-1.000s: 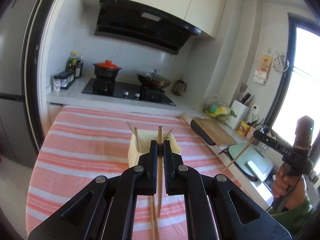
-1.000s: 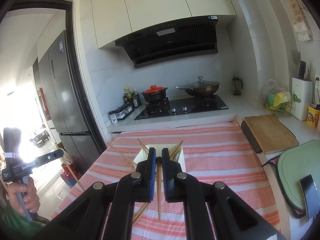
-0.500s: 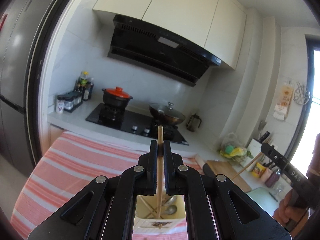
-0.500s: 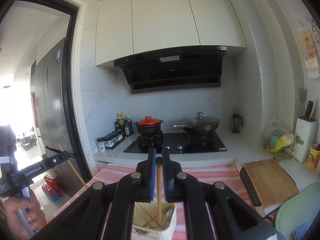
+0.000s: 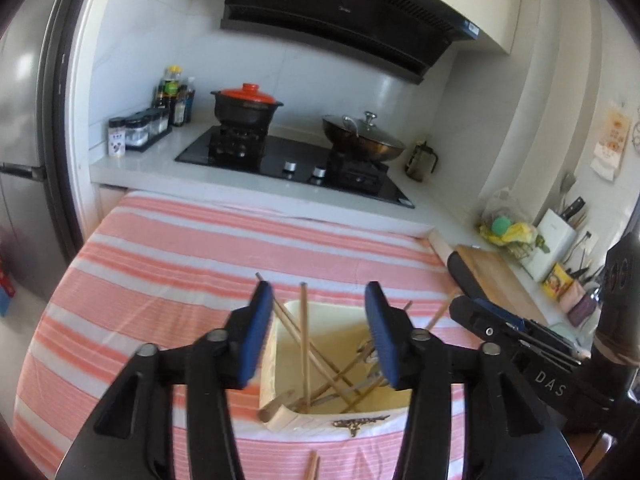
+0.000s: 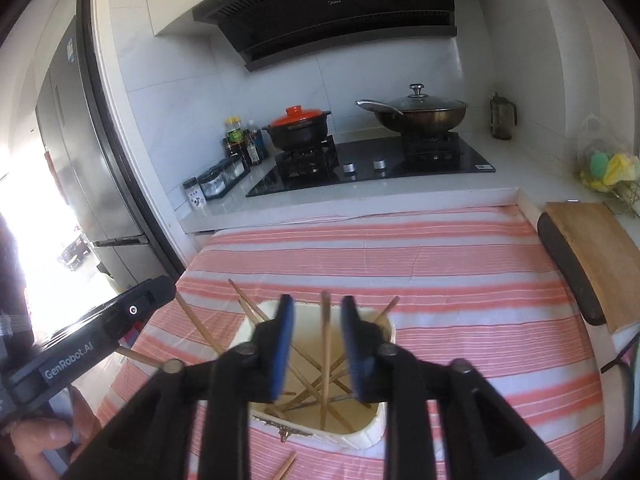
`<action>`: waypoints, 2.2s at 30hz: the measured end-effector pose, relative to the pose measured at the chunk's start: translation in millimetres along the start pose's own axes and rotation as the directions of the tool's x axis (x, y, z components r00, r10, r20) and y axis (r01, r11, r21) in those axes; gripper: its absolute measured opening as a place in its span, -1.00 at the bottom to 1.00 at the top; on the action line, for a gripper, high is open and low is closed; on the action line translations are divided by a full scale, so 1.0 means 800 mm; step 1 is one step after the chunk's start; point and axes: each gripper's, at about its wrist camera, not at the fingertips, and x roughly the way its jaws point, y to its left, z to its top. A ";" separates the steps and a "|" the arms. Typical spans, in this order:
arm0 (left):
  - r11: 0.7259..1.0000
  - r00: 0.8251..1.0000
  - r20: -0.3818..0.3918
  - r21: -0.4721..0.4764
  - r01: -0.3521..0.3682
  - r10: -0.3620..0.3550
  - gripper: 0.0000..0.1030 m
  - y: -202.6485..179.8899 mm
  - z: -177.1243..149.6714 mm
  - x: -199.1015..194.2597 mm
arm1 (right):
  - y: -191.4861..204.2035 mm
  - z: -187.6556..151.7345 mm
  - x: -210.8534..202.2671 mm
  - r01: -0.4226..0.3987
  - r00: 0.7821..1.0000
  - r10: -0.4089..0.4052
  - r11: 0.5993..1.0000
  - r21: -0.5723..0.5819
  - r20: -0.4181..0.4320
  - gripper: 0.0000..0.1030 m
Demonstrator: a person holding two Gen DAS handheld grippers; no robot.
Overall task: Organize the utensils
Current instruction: 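Open both tools to drop the chopsticks into the white caddy, then move both open tools back down to the last chopsticks on the cloth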
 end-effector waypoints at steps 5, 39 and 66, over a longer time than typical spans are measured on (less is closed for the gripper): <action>0.998 0.997 0.061 0.038 0.049 -0.051 0.54 0.006 0.010 -0.077 | 0.016 0.002 -0.076 0.014 0.995 -0.009 0.998 -0.054 0.096 0.01; 0.996 0.962 -0.266 0.071 -0.050 0.067 0.86 0.109 -0.288 -0.192 | 0.002 -0.375 -0.200 0.210 0.968 -0.211 0.977 -0.020 -0.136 0.20; 0.970 0.919 -0.386 0.241 0.019 0.078 0.85 0.038 -0.289 -0.041 | 0.007 -0.396 -0.202 0.198 0.968 -0.195 0.980 0.001 -0.160 0.20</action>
